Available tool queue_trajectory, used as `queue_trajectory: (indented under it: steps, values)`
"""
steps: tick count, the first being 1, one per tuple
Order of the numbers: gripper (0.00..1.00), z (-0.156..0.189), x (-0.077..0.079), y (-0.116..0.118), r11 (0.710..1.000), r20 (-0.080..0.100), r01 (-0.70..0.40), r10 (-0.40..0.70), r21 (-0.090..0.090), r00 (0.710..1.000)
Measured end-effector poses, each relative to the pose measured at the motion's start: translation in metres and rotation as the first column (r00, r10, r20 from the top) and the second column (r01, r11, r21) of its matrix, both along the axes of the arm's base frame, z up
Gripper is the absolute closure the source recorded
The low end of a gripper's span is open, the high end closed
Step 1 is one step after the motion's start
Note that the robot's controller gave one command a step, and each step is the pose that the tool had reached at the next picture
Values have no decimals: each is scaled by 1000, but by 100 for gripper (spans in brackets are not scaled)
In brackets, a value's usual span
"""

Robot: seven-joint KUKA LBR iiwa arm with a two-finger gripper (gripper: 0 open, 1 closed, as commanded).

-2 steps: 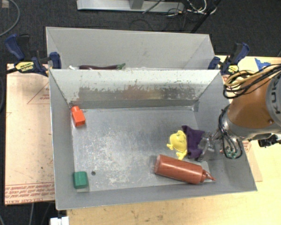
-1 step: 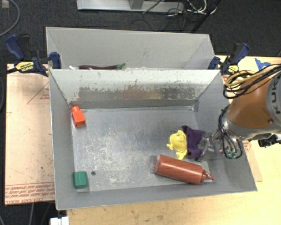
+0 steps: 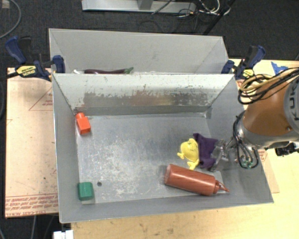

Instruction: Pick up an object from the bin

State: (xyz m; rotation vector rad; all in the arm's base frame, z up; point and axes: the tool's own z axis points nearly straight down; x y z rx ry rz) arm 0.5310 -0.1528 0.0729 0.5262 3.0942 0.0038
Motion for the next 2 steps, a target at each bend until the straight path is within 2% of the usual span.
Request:
queue_trajectory:
  steps: [2]
  values:
    - [100,17,1,0,1000,3,0,0,0,1000]
